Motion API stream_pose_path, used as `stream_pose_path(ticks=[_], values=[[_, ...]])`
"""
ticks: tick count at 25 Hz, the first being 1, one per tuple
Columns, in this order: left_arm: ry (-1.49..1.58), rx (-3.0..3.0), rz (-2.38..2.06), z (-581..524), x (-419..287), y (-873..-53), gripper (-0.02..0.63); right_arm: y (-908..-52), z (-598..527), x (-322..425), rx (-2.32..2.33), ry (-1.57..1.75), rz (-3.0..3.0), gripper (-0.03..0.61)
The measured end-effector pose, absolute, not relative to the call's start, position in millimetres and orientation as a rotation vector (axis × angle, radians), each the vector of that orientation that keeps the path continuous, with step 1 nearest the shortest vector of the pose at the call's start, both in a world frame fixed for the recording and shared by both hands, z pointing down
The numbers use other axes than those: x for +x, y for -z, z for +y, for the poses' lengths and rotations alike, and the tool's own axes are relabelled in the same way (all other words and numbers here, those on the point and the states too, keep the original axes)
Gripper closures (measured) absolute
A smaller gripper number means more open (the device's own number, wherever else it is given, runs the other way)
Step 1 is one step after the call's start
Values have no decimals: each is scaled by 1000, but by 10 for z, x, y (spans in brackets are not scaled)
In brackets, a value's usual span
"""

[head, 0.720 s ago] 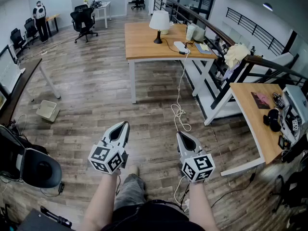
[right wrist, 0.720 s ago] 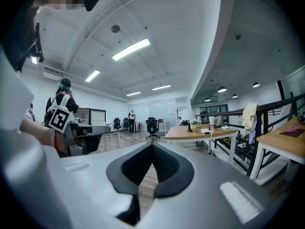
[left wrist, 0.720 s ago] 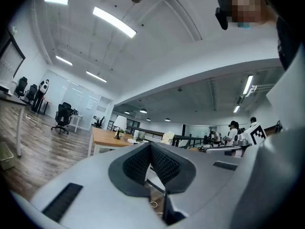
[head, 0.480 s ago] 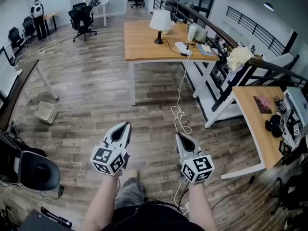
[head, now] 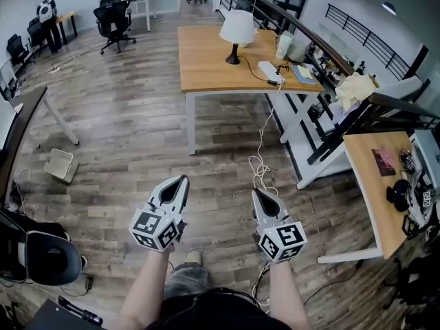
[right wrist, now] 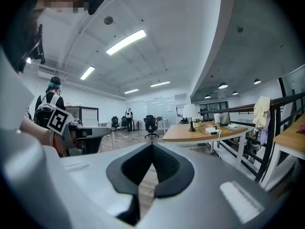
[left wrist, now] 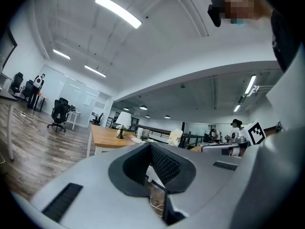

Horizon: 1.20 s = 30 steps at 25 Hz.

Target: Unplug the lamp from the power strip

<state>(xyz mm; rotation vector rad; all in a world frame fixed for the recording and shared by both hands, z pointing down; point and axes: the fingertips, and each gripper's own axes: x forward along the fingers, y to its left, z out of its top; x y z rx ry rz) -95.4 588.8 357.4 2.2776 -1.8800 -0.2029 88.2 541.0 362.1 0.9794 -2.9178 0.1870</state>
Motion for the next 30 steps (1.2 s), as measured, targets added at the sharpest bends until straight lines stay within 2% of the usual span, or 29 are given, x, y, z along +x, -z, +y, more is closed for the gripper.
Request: stream_pose_path(ticks=[12,30], values=[[161,2361,-1797,5098,-1550,-3583,617,-3652,4702,276,1077,-215,-2920,571],[148,2379,-1744,3876,-1652,-3670,617,-3742,3477,21,1068,-225,-2899,571]])
